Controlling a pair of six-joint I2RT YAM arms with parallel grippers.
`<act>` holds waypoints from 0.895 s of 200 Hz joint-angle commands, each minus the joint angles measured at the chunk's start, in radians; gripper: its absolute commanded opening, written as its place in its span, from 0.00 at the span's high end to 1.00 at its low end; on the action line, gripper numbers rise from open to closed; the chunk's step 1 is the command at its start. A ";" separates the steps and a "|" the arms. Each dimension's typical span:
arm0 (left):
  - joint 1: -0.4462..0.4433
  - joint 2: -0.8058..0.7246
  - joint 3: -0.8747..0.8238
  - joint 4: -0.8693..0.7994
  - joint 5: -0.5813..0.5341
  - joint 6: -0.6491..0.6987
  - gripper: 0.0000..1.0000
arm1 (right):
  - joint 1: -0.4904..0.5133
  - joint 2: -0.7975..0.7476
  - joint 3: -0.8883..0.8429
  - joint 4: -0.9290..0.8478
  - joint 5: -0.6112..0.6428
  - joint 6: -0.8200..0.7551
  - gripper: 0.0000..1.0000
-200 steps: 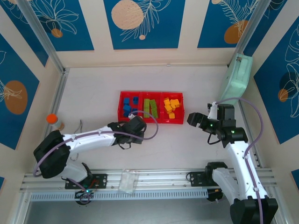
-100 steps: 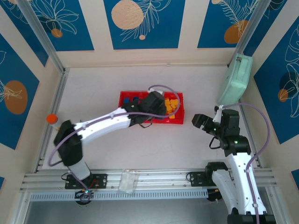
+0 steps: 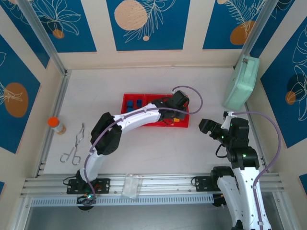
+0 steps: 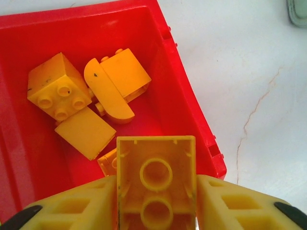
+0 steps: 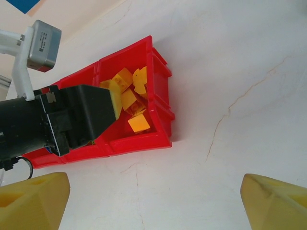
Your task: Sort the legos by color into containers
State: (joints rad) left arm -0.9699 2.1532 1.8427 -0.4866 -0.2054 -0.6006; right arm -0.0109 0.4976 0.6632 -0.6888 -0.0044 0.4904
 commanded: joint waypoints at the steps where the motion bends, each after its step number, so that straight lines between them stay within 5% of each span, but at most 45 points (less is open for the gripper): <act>1: 0.005 0.008 0.038 -0.025 0.006 -0.012 0.46 | -0.004 -0.006 -0.006 0.014 -0.035 -0.003 0.06; 59: 0.008 -0.221 -0.233 0.139 -0.035 0.070 0.22 | -0.003 0.041 -0.009 0.026 -0.068 -0.009 0.01; 96: 0.034 -0.490 -0.528 0.185 -0.171 0.271 0.04 | -0.004 0.104 -0.032 0.087 -0.053 -0.032 0.01; 129: 0.106 -0.732 -0.812 0.191 -0.333 0.429 0.01 | 0.002 0.133 -0.171 0.366 -0.014 -0.146 0.01; 151: 0.181 -0.937 -1.022 0.252 -0.461 0.497 0.01 | 0.018 0.152 -0.305 0.642 0.131 -0.258 0.01; 179: 0.294 -1.292 -1.381 0.538 -0.421 0.566 0.01 | -0.011 0.344 -0.399 0.945 0.200 -0.281 0.01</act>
State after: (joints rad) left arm -0.7425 1.0924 0.6781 -0.1810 -0.5819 -0.1490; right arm -0.0063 0.7097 0.3088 -0.0978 0.0895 0.2920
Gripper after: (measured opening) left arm 0.990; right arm 0.991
